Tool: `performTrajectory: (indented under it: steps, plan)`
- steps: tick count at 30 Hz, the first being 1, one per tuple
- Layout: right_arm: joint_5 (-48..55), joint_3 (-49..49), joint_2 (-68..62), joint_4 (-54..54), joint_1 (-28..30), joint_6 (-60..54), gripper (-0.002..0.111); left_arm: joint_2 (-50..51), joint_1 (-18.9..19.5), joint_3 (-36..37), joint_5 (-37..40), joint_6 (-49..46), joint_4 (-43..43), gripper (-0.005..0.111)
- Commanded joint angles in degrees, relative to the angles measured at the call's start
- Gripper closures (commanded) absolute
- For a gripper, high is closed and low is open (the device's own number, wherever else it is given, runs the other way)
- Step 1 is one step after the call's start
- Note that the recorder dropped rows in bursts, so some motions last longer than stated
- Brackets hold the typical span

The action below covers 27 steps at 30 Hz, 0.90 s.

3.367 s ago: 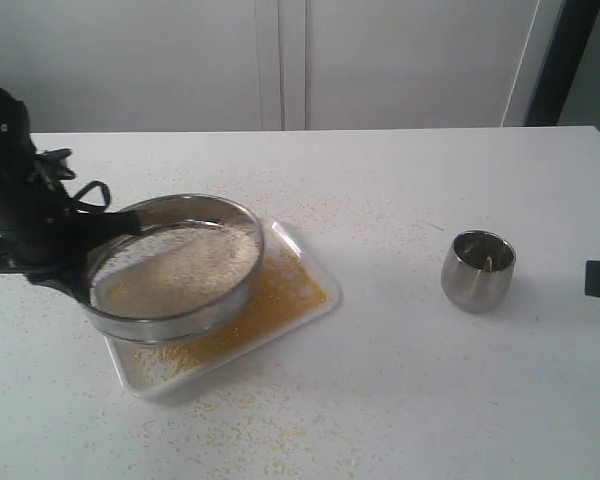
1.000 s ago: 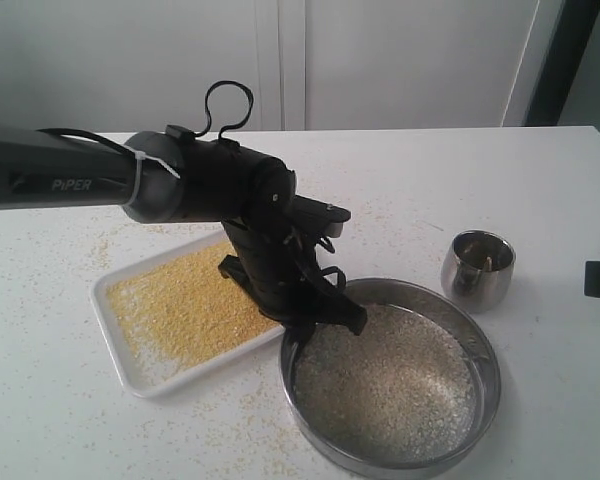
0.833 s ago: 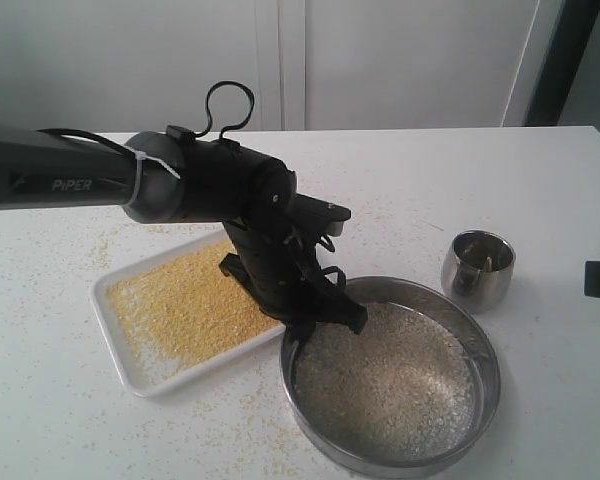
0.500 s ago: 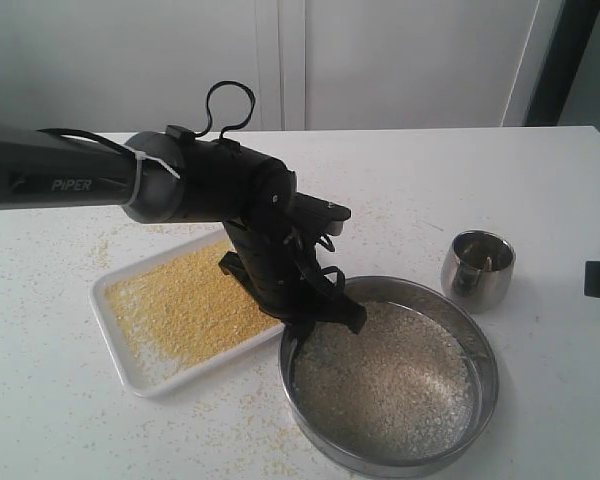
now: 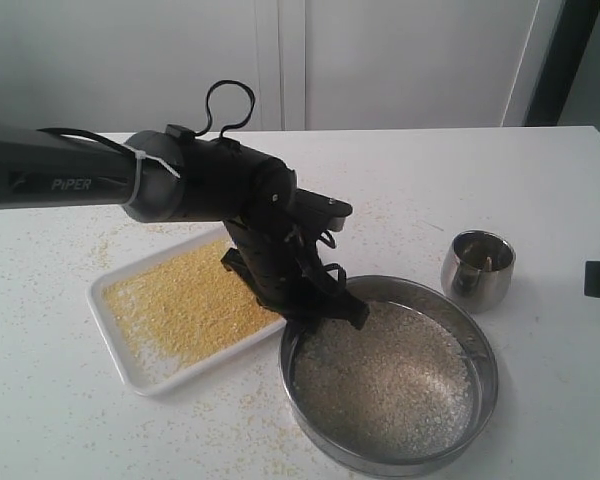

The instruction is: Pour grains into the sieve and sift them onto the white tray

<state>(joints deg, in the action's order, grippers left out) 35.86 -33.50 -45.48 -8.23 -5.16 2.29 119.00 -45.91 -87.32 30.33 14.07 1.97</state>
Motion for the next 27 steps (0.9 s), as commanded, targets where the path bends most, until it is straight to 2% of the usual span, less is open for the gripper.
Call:
performTrajectory:
  steps: [1, 21, 27]
  plan:
    - [-0.2, 0.3, 0.3, 0.3, -0.1, 0.0, 0.108, -0.3, 0.1, -0.2, 0.4, 0.1, 0.1, 0.06]
    - [-0.2, 0.3, 0.3, 0.3, -0.1, 0.0, 0.108, -4.8, 0.1, -0.2, 2.4, 0.1, 0.1, 0.059]
    - [-0.2, 0.3, 0.3, 0.3, -0.1, 0.0, 0.108, -7.2, 0.1, -0.2, 5.4, 0.1, 0.1, 0.066]
